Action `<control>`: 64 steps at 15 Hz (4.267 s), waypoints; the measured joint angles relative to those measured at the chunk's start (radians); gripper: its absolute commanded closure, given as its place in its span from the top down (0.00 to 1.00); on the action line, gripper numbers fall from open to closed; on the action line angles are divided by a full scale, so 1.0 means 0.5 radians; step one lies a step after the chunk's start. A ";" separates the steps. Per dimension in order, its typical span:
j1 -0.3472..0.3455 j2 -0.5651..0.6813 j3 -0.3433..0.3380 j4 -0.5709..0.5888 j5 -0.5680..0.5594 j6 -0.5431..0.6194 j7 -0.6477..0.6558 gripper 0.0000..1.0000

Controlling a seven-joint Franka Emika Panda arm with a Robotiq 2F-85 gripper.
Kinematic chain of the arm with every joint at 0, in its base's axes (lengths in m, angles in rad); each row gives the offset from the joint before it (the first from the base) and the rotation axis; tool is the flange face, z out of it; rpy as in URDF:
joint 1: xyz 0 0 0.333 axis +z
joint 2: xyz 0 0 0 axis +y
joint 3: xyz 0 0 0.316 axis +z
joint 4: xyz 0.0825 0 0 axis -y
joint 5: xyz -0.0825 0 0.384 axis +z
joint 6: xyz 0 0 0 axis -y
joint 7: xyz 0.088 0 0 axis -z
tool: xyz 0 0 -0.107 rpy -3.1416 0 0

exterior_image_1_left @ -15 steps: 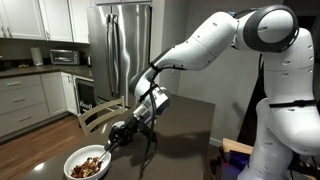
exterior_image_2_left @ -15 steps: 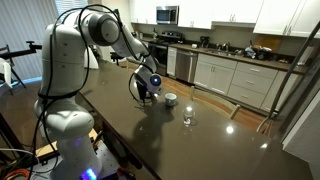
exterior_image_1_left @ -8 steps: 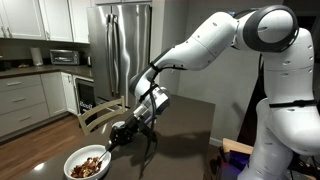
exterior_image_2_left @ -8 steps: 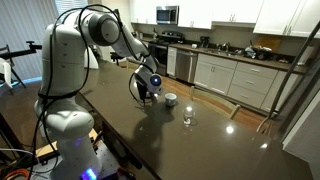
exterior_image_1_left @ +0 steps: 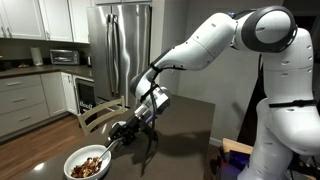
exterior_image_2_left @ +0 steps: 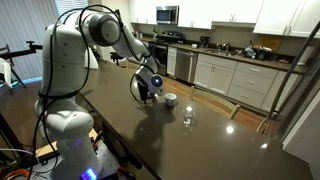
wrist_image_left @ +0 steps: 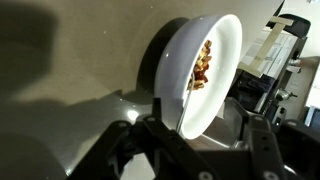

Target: Use the spoon to move some contents of the bowl to the mug and the glass cup

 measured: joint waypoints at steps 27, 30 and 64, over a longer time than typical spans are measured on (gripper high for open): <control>-0.180 0.149 -0.032 0.147 -0.445 -0.456 -0.201 1.00; -0.183 0.210 -0.044 0.215 -0.445 -0.452 -0.200 1.00; -0.182 0.221 -0.024 0.284 -0.508 -0.343 0.029 1.00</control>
